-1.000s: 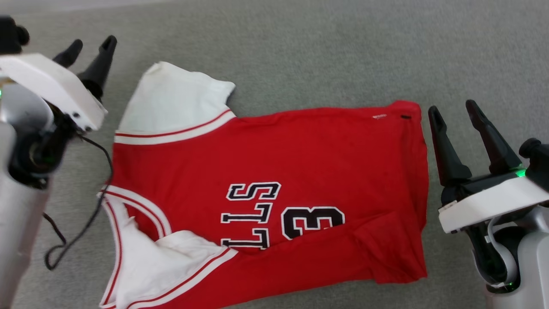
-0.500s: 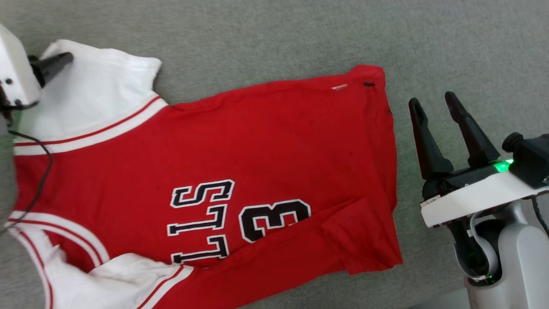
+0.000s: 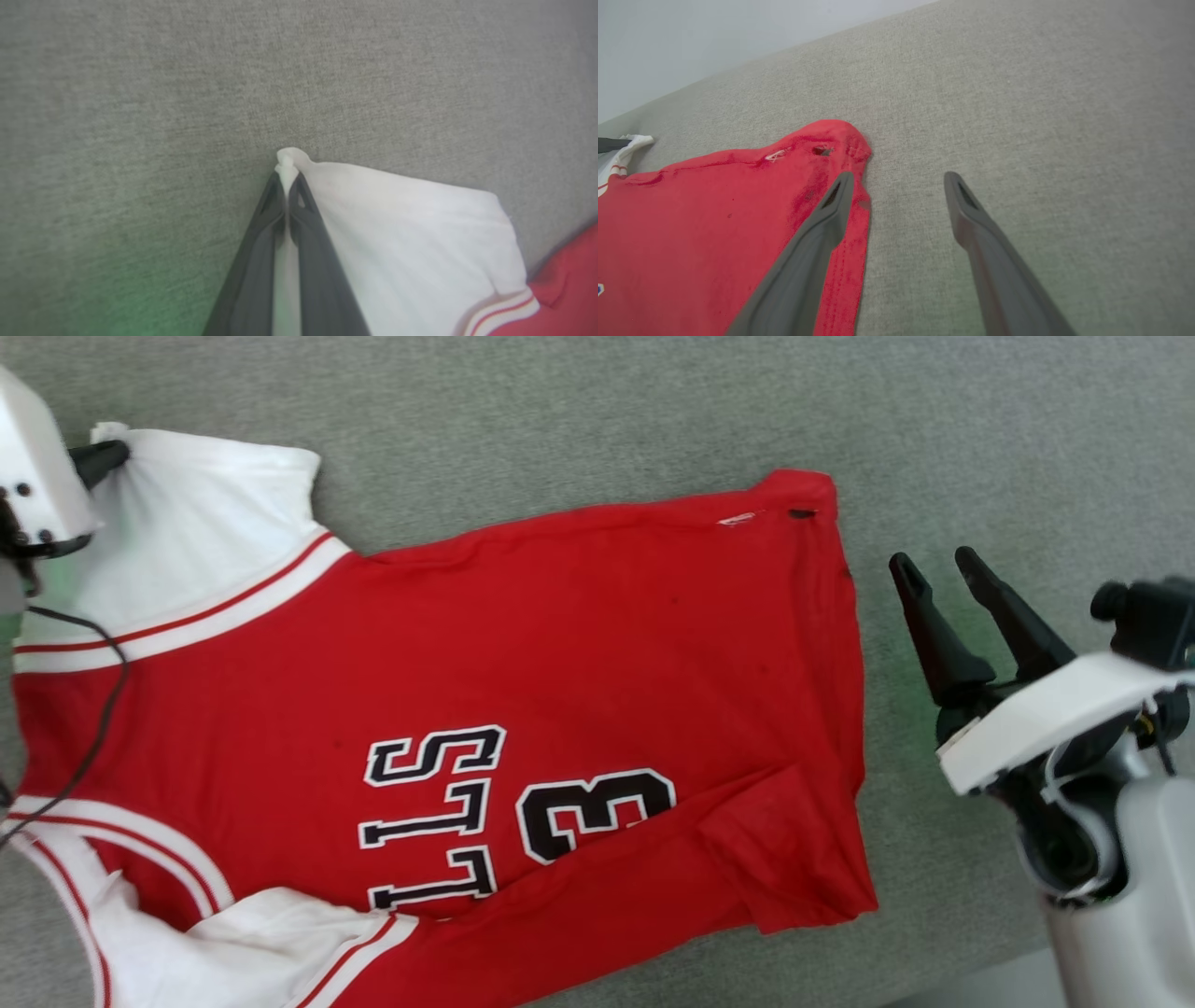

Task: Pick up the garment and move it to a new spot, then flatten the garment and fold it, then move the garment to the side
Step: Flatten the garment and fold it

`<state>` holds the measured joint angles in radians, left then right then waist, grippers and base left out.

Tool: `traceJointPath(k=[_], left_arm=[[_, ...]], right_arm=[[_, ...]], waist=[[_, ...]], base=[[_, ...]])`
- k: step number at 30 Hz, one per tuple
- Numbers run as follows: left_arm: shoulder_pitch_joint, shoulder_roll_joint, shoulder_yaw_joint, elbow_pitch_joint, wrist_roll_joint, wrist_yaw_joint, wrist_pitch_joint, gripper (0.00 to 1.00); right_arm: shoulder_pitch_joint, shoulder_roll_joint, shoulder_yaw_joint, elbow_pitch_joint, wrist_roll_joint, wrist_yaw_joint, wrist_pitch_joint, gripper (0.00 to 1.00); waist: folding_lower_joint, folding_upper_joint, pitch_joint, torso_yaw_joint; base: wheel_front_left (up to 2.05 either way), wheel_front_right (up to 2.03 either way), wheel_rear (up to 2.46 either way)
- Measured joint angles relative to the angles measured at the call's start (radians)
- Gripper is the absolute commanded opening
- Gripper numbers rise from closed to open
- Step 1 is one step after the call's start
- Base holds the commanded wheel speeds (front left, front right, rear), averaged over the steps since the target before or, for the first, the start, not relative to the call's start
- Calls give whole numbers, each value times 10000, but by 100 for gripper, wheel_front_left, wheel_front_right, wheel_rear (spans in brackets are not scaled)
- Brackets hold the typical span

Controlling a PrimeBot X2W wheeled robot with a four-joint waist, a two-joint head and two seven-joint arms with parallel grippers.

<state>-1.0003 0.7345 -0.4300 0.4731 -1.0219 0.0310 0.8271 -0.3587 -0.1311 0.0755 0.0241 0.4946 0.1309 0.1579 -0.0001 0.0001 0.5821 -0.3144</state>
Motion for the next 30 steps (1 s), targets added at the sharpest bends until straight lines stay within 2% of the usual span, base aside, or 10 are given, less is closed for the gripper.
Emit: traceJointPath(k=[8, 12, 20, 21, 22, 24, 30], left_arm=[[-89, -851, -290, -159, 253, -240, -780, 0], [-260, -970, -372, -495, 374, -374, -1016, 0], [-436, -1085, -445, -1160, 485, -399, -1156, 0], [-435, -1104, -454, -1195, 489, -397, -1187, 0], [-432, -1101, -454, -1225, 500, -397, -1193, 0], [-396, -1083, -449, -1266, 499, -397, -1267, 0], [-35, -1152, -391, -1160, 405, -399, -1634, 0]], right_arm=[[-1414, -1214, 238, 1461, 1041, 0, 2309, 100], [-2177, -1636, 546, 2178, 1350, 0, 3551, 100], [-3701, -1977, 1225, 3369, 1659, 0, 5476, 100], [-3855, -2067, 1356, 3475, 1630, 0, 5756, 34], [-3985, -2115, 1453, 3563, 1632, -2, 6006, 0], [-4175, -2188, 1559, 3707, 1628, -4, 6358, 0], [-4219, -2213, 1697, 3831, 1492, -2, 6287, 0]], waist=[[1, 0, -395, 763], [2, 0, -509, 1270], [1, 0, -295, 1972], [1, 0, -266, 2027], [1, 0, -251, 2077], [0, 0, -247, 2154], [1, 0, -564, 2266]], base=[[0, 0, 0], [0, 0, 0], [0, 0, 0], [0, 0, 0], [0, 0, 0], [0, 0, 0], [0, 0, 0]])
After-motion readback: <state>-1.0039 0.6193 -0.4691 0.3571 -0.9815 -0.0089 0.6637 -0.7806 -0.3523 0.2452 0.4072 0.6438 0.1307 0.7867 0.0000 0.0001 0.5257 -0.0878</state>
